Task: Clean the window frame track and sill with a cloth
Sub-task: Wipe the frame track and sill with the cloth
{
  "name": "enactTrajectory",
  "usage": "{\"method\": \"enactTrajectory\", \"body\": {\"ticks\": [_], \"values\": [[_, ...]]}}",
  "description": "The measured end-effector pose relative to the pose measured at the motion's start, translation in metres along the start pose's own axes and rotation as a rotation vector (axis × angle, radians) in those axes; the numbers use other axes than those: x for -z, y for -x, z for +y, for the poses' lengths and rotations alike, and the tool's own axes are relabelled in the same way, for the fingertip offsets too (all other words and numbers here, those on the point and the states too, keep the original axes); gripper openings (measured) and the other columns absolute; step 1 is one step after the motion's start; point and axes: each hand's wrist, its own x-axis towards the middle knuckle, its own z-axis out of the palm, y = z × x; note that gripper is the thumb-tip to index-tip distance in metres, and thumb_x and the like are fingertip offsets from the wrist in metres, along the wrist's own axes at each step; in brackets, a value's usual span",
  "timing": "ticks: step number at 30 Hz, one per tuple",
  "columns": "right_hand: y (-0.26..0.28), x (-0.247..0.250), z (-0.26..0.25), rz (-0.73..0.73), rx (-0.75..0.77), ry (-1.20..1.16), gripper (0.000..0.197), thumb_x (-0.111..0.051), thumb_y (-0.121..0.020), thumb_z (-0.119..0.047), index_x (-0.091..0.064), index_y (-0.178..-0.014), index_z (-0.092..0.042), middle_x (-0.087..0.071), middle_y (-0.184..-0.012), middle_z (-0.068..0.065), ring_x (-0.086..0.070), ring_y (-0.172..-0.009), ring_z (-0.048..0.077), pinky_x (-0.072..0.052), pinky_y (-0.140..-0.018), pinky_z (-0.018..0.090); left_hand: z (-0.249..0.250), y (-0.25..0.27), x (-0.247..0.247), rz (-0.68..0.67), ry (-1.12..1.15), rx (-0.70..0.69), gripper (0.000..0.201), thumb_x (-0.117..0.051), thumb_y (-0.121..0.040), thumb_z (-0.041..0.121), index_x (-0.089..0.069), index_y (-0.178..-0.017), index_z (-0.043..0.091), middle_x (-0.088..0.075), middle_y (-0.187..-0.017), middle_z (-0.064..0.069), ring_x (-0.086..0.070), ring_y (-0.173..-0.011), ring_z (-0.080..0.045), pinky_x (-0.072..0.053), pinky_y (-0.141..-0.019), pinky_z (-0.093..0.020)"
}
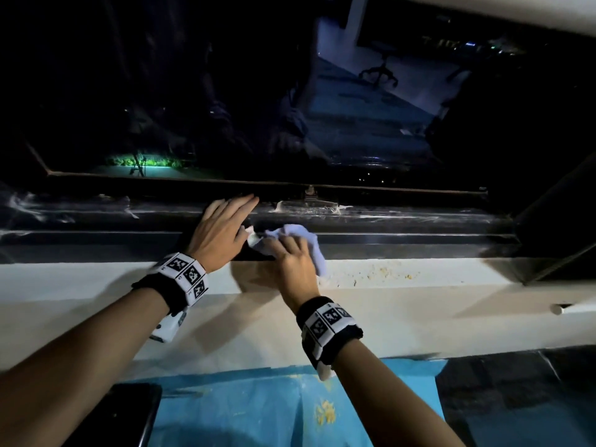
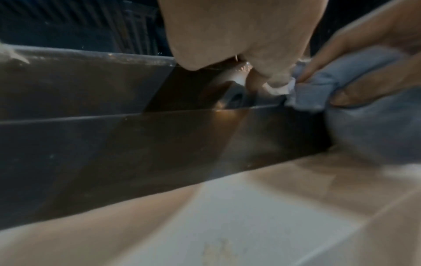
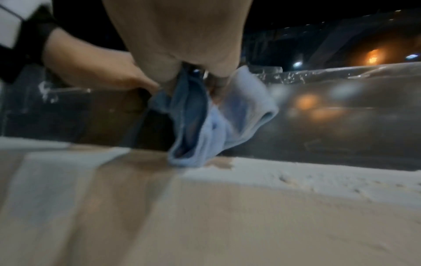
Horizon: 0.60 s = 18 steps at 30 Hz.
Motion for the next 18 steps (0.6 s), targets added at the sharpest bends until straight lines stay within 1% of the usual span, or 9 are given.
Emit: {"method": "enactTrajectory", "body": {"ticks": [2, 4, 6, 8, 9, 12, 15, 17, 18], "values": [[-0.004, 0.007, -0.003, -0.084, 0.023, -0.225, 0.032, -0.055, -0.074, -0.008, -0.066, -0.102, -0.019, -0.064, -0.104, 0.007, -0.056, -0.095, 0.028, -0.043, -0.084, 0.034, -0.001, -0.001, 0.001, 0.004, 0.047, 0.007, 0.063, -0.036, -0.075, 0.013, -0.043, -0.138, 0.014, -0.047, -0.139, -0.002, -0.04, -0.121, -0.015, -0.02, -0.108, -0.03], [-0.003, 0.022, 0.004, -0.021, -0.051, -0.357, 0.035, -0.055, -0.07, -0.004, -0.067, -0.1, -0.019, -0.062, -0.105, 0.006, -0.056, -0.098, 0.024, -0.046, -0.084, 0.028, -0.005, -0.002, 0.002, 0.005, 0.076, 0.0, 0.067, -0.04, -0.072, 0.005, -0.043, -0.139, 0.014, -0.046, -0.141, -0.002, -0.039, -0.123, -0.014, -0.018, -0.108, -0.029], [-0.001, 0.041, 0.02, 0.19, -0.17, -0.325, 0.038, -0.048, -0.068, -0.005, -0.067, -0.099, -0.017, -0.06, -0.105, 0.007, -0.054, -0.099, 0.027, -0.042, -0.08, 0.024, -0.008, -0.002, 0.002, 0.006, 0.088, -0.018, 0.069, -0.046, -0.073, -0.003, -0.041, -0.14, 0.015, -0.044, -0.142, -0.001, -0.041, -0.126, -0.017, -0.017, -0.109, -0.029], [-0.003, 0.051, 0.036, 0.339, -0.299, -0.18, 0.047, -0.033, -0.071, -0.015, -0.066, -0.104, -0.011, -0.059, -0.101, 0.015, -0.052, -0.093, 0.034, -0.044, -0.08, 0.032, -0.009, -0.001, 0.002, 0.015, 0.103, -0.011, 0.071, -0.049, -0.074, -0.008, -0.04, -0.14, 0.015, -0.043, -0.143, -0.001, -0.042, -0.127, -0.019, -0.015, -0.109, -0.028], [-0.005, 0.046, 0.044, 0.34, -0.339, -0.061, 0.048, -0.032, -0.072, -0.016, -0.064, -0.106, -0.008, -0.058, -0.1, 0.019, -0.051, -0.089, 0.037, -0.045, -0.078, 0.038, -0.007, -0.001, 0.002, 0.017, 0.109, -0.005, 0.071, -0.049, -0.074, -0.008, -0.04, -0.141, 0.015, -0.043, -0.143, -0.001, -0.042, -0.127, -0.019, -0.015, -0.109, -0.028], [-0.012, 0.021, 0.042, 0.217, -0.38, 0.17, 0.041, -0.047, -0.071, 0.004, -0.06, -0.11, -0.002, -0.058, -0.093, 0.025, -0.051, -0.084, 0.041, -0.046, -0.075, 0.047, -0.005, -0.001, 0.003, 0.021, 0.112, -0.004, 0.07, -0.049, -0.075, -0.008, -0.039, -0.141, 0.014, -0.042, -0.144, -0.002, -0.041, -0.129, -0.02, -0.014, -0.11, -0.029], [-0.013, 0.0, 0.019, 0.131, -0.328, 0.238, 0.049, -0.063, -0.058, 0.011, -0.061, -0.106, 0.0, -0.061, -0.086, 0.021, -0.056, -0.081, 0.038, -0.046, -0.075, 0.043, -0.007, -0.001, 0.002, 0.013, 0.109, -0.017, 0.07, -0.048, -0.075, -0.007, -0.038, -0.142, 0.014, -0.041, -0.145, -0.002, -0.04, -0.13, -0.019, -0.016, -0.11, -0.03], [-0.016, -0.004, -0.004, 0.148, -0.24, 0.28, 0.053, -0.07, -0.045, 0.013, -0.065, -0.096, 0.0, -0.064, -0.083, 0.016, -0.058, -0.077, 0.033, -0.04, -0.076, 0.039, -0.009, -0.002, 0.0, 0.011, 0.105, -0.027, 0.07, -0.043, -0.074, -0.002, -0.039, -0.141, 0.014, -0.041, -0.145, -0.002, -0.04, -0.13, -0.019, -0.017, -0.109, -0.031], [-0.017, -0.004, -0.016, 0.157, -0.185, 0.288, 0.051, -0.07, -0.045, 0.012, -0.065, -0.094, -0.001, -0.064, -0.082, 0.014, -0.058, -0.077, 0.031, -0.036, -0.077, 0.037, -0.01, -0.003, 0.0, 0.008, 0.112, -0.03, 0.07, -0.04, -0.072, 0.001, -0.04, -0.141, 0.014, -0.042, -0.145, -0.002, -0.041, -0.129, -0.019, -0.018, -0.109, -0.031]]}}
